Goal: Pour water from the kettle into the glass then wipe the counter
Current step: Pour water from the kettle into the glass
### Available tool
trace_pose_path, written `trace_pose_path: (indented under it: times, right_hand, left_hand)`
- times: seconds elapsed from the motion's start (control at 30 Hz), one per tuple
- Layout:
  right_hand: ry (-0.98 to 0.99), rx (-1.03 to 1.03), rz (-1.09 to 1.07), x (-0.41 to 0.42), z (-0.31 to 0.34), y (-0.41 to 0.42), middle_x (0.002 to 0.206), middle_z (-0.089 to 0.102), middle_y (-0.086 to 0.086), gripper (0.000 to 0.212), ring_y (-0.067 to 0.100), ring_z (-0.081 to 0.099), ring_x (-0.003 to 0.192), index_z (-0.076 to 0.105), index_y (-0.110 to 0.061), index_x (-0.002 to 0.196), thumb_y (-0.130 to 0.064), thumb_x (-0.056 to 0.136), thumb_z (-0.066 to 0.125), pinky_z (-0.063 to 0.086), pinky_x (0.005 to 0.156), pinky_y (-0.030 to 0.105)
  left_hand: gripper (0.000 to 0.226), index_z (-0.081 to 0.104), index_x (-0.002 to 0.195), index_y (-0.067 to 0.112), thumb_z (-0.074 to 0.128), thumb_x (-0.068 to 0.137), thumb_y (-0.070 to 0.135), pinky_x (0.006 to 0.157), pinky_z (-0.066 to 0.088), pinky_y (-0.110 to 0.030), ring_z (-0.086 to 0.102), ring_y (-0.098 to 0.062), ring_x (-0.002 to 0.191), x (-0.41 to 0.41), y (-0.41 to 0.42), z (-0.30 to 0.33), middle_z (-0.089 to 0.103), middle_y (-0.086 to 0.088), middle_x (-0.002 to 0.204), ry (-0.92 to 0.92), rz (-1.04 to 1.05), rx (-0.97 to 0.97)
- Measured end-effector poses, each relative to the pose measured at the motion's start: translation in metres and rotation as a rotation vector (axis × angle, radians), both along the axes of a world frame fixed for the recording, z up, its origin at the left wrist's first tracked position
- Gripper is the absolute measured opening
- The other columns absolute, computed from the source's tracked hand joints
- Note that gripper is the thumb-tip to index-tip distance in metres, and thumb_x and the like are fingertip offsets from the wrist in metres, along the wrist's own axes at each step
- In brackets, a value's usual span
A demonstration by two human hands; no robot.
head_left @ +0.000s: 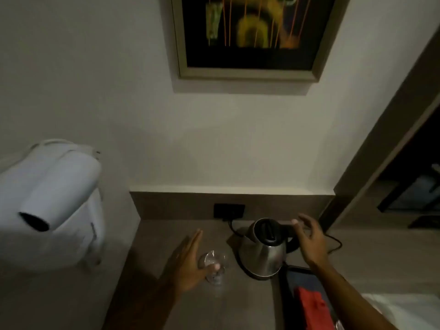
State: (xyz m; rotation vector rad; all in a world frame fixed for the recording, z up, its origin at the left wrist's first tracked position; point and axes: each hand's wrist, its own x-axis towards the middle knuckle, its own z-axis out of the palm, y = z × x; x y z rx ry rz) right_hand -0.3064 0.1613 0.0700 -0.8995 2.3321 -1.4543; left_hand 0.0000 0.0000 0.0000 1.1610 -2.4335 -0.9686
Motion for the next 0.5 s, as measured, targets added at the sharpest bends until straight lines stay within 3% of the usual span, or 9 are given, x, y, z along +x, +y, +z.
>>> trace_pose_path:
  times: [0.1, 0.17, 0.23, 0.27, 0.37, 0.5]
  right_hand:
    - [-0.169, 0.067, 0.025, -0.028, -0.022, -0.008, 0.098, 0.071, -0.001, 0.017, 0.030, 0.067, 0.105, 0.071, -0.021, 0.099, -0.035, 0.097, 0.061, 0.048, 0.080, 0.027]
    - [-0.216, 0.114, 0.031, -0.041, -0.037, -0.014, 0.080, 0.076, -0.007, 0.028, 0.012, 0.071, 0.087, 0.076, -0.026, 0.083, -0.047, 0.092, 0.060, 0.052, 0.070, 0.020]
    - [-0.253, 0.067, 0.017, -0.048, -0.051, -0.021, 0.067, 0.075, -0.017, 0.031, -0.007, 0.067, 0.063, 0.077, -0.032, 0.072, -0.046, 0.094, 0.059, 0.049, 0.060, 0.006]
    - [-0.253, 0.051, 0.000, -0.049, -0.056, -0.024, 0.058, 0.070, -0.019, 0.038, -0.009, 0.061, 0.053, 0.074, -0.032, 0.064, -0.045, 0.097, 0.060, 0.046, 0.053, 0.003]
    - [-0.247, -0.016, -0.134, -0.053, -0.073, -0.033, 0.044, 0.049, -0.011, 0.052, -0.002, 0.044, 0.042, 0.057, -0.025, 0.045, -0.055, 0.088, 0.055, 0.035, 0.039, 0.009]
    - [-0.163, -0.047, -0.074, -0.052, -0.078, -0.042, 0.038, 0.049, -0.012, 0.062, -0.004, 0.041, 0.036, 0.054, -0.028, 0.041, -0.022, 0.102, 0.048, 0.032, 0.040, 0.012]
  left_hand:
    - [0.126, 0.016, 0.150, 0.046, 0.074, 0.046, 0.088, 0.118, 0.030, -0.031, 0.029, -0.009, 0.147, 0.000, 0.000, -0.046, 0.025, 0.021, 0.157, 0.042, 0.030, 0.127]
    - [0.120, 0.019, 0.144, 0.056, 0.082, 0.044, 0.081, 0.114, 0.038, -0.031, 0.038, -0.006, 0.142, -0.002, 0.004, -0.073, 0.035, 0.023, 0.153, 0.074, 0.009, 0.219]
    - [0.117, 0.024, 0.142, 0.054, 0.085, 0.045, 0.075, 0.109, 0.046, -0.037, 0.046, -0.010, 0.137, -0.008, 0.005, -0.084, 0.045, 0.015, 0.149, 0.113, 0.014, 0.260]
    - [0.115, 0.027, 0.141, 0.053, 0.086, 0.045, 0.074, 0.105, 0.049, -0.038, 0.051, -0.011, 0.133, -0.012, 0.005, -0.085, 0.050, 0.012, 0.145, 0.123, 0.020, 0.259]
    - [0.098, 0.043, 0.130, 0.052, 0.087, 0.044, 0.069, 0.096, 0.055, -0.030, 0.060, -0.008, 0.118, -0.020, 0.007, -0.092, 0.062, 0.014, 0.130, 0.131, 0.081, 0.244]
    - [0.090, 0.059, 0.130, 0.024, 0.093, 0.050, 0.047, 0.095, 0.053, -0.024, 0.063, -0.013, 0.117, -0.021, 0.011, -0.094, 0.068, 0.003, 0.126, 0.106, 0.108, 0.196]
